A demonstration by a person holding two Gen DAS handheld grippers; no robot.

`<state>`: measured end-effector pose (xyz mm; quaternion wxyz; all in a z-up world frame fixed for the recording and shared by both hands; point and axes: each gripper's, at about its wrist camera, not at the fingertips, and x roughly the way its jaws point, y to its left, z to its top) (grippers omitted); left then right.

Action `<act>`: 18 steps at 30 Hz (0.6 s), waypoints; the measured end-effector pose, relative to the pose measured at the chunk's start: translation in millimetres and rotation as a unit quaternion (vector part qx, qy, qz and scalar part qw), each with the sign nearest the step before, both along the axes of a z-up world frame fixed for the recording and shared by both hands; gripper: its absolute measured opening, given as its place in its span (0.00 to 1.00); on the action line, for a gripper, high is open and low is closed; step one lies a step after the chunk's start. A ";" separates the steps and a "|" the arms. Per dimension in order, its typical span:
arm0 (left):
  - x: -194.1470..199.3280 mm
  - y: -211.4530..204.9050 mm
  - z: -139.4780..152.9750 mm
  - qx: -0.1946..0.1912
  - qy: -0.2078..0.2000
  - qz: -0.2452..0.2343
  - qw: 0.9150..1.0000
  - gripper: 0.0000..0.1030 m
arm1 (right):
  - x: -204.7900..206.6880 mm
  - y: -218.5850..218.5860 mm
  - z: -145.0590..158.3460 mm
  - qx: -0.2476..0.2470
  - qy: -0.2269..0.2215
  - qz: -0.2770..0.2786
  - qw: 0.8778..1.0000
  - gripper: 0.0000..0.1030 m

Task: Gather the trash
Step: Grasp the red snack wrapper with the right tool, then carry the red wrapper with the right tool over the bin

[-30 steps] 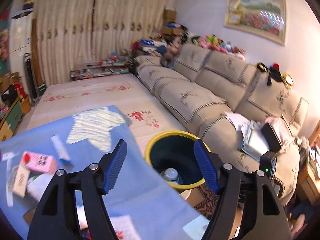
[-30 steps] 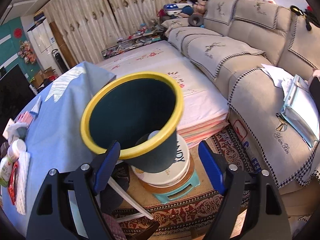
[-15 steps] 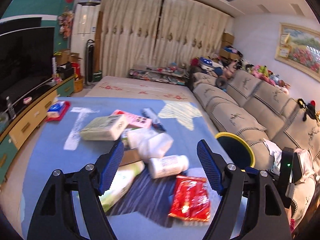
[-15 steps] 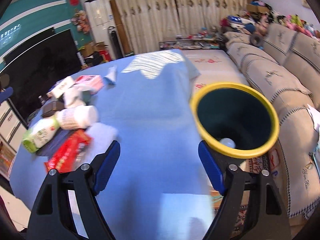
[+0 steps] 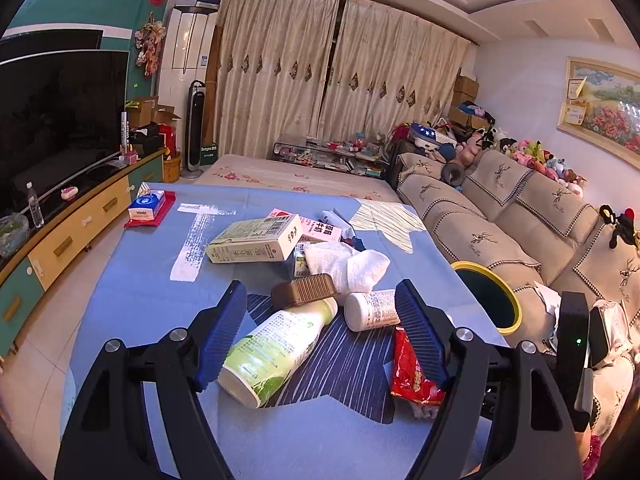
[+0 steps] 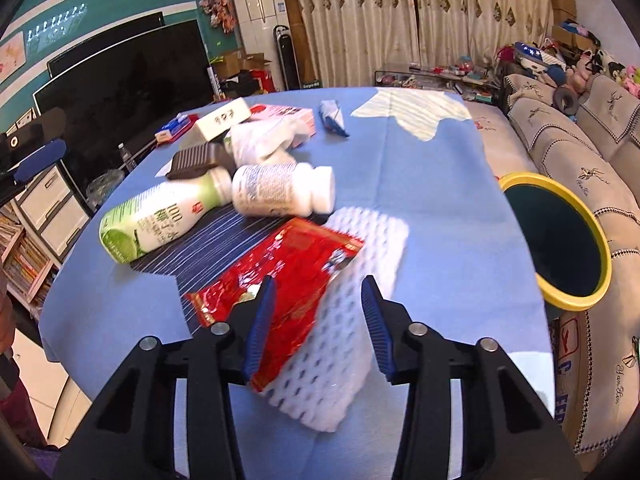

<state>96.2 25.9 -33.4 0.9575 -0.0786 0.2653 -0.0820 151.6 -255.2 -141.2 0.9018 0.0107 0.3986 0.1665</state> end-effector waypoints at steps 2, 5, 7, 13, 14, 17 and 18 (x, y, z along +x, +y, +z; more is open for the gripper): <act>0.2 1.3 -1.3 -0.005 0.002 0.000 1.000 0.73 | -0.8 4.0 -4.5 -0.003 0.010 0.005 1.000 0.41; 0.2 2.5 -3.6 -0.010 0.004 0.000 1.000 0.73 | 0.2 9.7 -8.4 -0.002 0.020 0.013 1.000 0.40; -0.7 2.4 -4.1 -0.011 0.004 0.000 1.000 0.73 | 0.8 14.8 -9.9 0.002 0.023 0.020 1.000 0.26; -0.1 1.8 -6.4 -0.012 0.005 -0.001 1.000 0.73 | -0.8 15.3 -3.0 0.026 0.023 0.041 0.999 0.01; 0.1 1.5 -7.0 -0.012 0.005 -0.002 1.000 0.73 | -1.2 14.6 -1.1 0.031 0.021 0.042 0.998 0.00; 0.8 1.2 -7.2 -0.013 0.006 -0.003 1.000 0.73 | -3.2 11.2 5.6 0.034 0.009 0.040 0.999 0.00; 1.7 0.7 -7.4 -0.013 0.006 -0.003 1.000 0.73 | -3.6 10.3 8.3 0.035 0.005 0.039 0.999 0.00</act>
